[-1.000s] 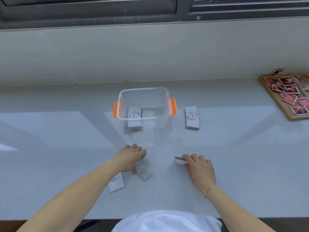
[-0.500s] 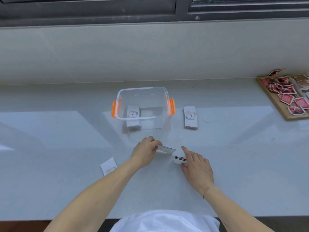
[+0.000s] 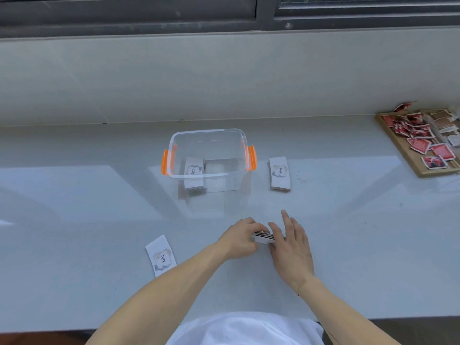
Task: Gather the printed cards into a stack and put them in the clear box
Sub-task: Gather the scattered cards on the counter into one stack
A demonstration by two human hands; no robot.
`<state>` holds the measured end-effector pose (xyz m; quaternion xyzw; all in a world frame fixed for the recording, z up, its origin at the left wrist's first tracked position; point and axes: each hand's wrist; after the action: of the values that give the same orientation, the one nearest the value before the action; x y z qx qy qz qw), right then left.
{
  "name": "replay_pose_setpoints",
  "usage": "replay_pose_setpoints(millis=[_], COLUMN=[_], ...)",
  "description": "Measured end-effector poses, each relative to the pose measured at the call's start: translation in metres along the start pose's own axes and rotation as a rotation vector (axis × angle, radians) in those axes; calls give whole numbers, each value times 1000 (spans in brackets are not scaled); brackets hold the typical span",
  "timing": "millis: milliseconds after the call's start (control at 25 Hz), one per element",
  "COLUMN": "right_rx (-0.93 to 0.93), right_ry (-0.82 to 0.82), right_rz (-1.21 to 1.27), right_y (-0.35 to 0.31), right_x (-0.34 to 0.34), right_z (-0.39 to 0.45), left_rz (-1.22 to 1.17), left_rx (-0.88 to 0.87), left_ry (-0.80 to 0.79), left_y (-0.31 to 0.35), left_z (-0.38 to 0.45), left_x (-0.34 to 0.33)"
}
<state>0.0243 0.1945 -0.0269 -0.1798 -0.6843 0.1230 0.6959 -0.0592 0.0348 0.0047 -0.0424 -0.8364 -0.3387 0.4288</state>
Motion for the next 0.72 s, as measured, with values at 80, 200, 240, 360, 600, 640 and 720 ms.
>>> replay_pose_setpoints(millis=[80, 200, 240, 360, 600, 640, 720], right_rx=[8, 14, 11, 3, 0, 13, 53], right_ry=[-2, -15, -17, -5, -84, -100, -121], right_rz=[-3, -19, -16, 10, -33, -45, -54], right_y=[1, 2, 1, -2, -7, -7, -8], right_x=[-1, -2, -2, 1, 12, 14, 18], right_z=[0, 0, 0, -1, -1, -1, 1], left_rz=[-28, -90, -111, -133, -95, -44, 134], left_rx=[8, 21, 28, 52, 30, 20, -13], left_ry=[-25, -58, -65, -62, -44, -24, 17], left_y=[6, 17, 20, 29, 11, -1, -33], left_z=[2, 3, 3, 3, -11, -18, -37], left_x=[-2, -6, -7, -10, -8, -6, 2])
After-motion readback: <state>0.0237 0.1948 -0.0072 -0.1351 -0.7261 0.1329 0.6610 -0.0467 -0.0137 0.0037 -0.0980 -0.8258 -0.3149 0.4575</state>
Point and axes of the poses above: each hand's wrist, its own z-axis towards the middle knuckle, its own x-axis out of the back of the hand, y = z × x, and after that the axes turned 13 degrees about z, right-handed
